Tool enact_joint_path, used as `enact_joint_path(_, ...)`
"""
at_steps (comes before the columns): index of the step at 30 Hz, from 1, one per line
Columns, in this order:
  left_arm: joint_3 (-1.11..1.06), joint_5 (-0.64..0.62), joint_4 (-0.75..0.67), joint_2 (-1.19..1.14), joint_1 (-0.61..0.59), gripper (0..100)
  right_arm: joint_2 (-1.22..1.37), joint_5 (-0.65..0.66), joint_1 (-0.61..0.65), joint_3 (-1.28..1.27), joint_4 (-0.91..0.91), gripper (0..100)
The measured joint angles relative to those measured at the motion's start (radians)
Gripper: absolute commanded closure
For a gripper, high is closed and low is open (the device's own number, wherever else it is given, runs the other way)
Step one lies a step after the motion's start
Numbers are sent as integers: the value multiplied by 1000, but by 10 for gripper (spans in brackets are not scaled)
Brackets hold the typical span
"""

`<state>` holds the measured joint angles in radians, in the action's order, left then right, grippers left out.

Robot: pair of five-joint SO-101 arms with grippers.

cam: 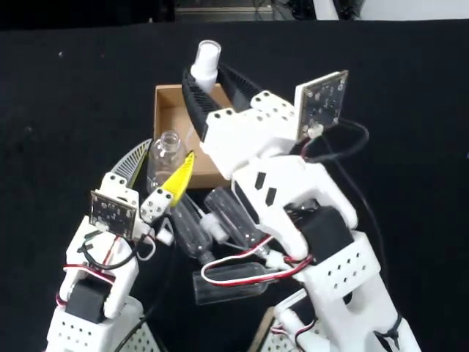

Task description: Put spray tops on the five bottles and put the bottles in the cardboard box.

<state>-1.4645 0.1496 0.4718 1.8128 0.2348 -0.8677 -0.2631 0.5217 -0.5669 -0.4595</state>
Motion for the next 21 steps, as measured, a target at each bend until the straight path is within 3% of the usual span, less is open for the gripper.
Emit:
enact_joint_path(10, 0, 0, 0, 0, 0, 895, -15, 0, 6, 123, -9, 987)
enact_joint_path(21, 0, 0, 0, 0, 0, 895, -15, 0, 104, 123, -12, 987)
